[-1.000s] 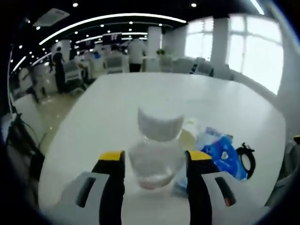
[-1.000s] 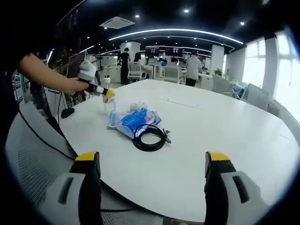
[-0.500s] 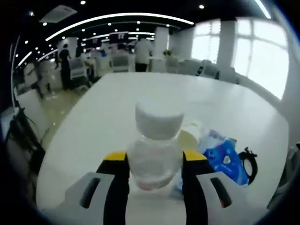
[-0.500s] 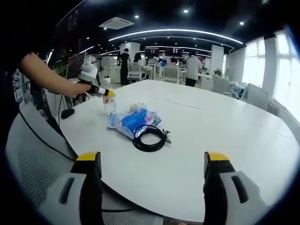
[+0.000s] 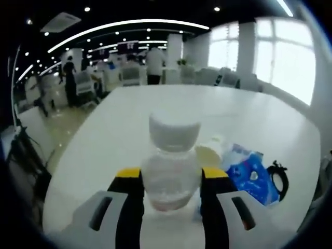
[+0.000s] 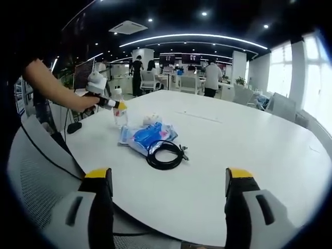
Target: Arrange the tabletop items into an orderly group along one side of the table until the central work area is clear of visible clutter.
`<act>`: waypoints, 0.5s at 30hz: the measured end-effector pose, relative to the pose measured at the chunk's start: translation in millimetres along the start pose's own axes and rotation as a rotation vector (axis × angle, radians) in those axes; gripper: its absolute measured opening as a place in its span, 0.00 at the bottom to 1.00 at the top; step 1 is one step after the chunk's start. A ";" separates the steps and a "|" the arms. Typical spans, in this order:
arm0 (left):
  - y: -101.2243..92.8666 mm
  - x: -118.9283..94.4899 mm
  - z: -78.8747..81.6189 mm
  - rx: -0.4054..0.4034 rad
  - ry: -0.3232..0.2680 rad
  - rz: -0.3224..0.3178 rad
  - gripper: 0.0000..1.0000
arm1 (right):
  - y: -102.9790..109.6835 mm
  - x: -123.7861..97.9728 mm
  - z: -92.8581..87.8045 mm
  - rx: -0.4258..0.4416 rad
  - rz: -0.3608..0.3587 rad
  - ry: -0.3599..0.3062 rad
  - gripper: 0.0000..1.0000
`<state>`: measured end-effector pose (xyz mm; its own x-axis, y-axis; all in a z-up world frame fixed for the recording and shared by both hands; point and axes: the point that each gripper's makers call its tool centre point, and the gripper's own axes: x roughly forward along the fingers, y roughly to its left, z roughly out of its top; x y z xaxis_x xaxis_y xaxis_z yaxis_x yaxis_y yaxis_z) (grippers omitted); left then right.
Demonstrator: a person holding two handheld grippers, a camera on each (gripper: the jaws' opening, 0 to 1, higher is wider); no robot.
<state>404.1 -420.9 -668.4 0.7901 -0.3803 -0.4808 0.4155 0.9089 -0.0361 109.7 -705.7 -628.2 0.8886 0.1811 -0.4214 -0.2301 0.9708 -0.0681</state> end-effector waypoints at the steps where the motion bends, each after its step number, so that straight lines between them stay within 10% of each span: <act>1: 1.3 0.9 0.9 -0.001 -0.001 -0.001 0.39 | 0.2 0.0 0.3 0.001 0.001 -0.002 0.90; 15: 17.5 22.2 23.9 0.009 -0.012 -0.021 0.38 | -1.1 0.8 -2.8 0.003 -0.003 0.017 0.90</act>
<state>439.7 -417.5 -658.8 0.7863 -0.4013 -0.4698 0.4361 0.8991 -0.0383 109.5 -707.1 -631.0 0.8825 0.1750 -0.4366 -0.2258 0.9719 -0.0668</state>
